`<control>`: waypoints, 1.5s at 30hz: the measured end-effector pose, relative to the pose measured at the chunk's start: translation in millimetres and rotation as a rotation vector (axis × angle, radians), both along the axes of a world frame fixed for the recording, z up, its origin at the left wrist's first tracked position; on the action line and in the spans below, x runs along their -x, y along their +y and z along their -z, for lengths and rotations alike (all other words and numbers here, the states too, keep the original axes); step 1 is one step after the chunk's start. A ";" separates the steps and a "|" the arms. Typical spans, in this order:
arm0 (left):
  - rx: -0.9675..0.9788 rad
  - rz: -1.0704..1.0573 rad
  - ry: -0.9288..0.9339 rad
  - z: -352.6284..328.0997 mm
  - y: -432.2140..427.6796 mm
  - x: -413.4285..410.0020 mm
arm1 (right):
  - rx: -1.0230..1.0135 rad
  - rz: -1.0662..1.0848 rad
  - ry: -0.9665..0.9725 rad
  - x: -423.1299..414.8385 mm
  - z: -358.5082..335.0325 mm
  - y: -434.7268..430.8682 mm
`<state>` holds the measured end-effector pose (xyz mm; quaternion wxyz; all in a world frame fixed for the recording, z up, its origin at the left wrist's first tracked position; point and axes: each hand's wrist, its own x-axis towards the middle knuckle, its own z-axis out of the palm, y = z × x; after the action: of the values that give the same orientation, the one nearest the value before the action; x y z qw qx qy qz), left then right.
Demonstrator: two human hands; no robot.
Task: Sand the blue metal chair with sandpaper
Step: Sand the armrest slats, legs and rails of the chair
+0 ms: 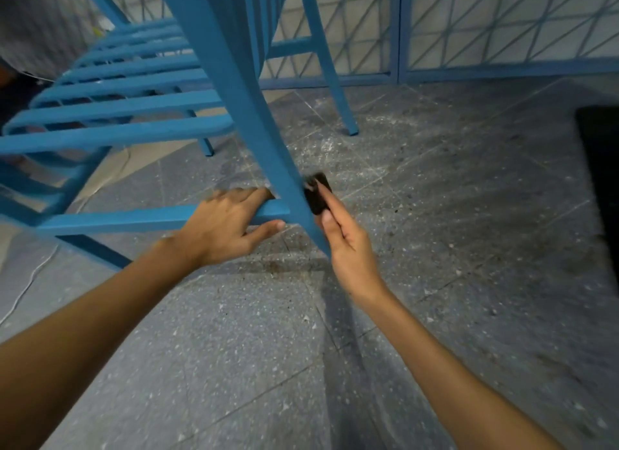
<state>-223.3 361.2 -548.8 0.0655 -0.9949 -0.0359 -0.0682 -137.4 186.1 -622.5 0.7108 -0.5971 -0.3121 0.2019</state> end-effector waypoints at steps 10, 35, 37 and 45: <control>0.058 -0.126 -0.010 5.1 -26.8 -4.1 | 0.035 0.211 -0.158 30.8 -54.1 17.8; 0.049 -0.121 0.013 8.1 -22.6 -6.1 | 0.013 0.211 0.128 27.7 -33.1 29.8; 0.047 -0.122 -0.001 9.2 -23.0 -6.8 | 0.079 0.252 0.139 25.6 1.2 27.1; 0.070 -0.105 -0.017 9.1 -22.9 -7.1 | 0.553 0.171 0.452 -9.6 101.6 2.2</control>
<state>-216.2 338.3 -557.9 0.0341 -0.9927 -0.0911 -0.0716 -127.8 188.3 -724.1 0.5880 -0.7309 -0.0300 0.3452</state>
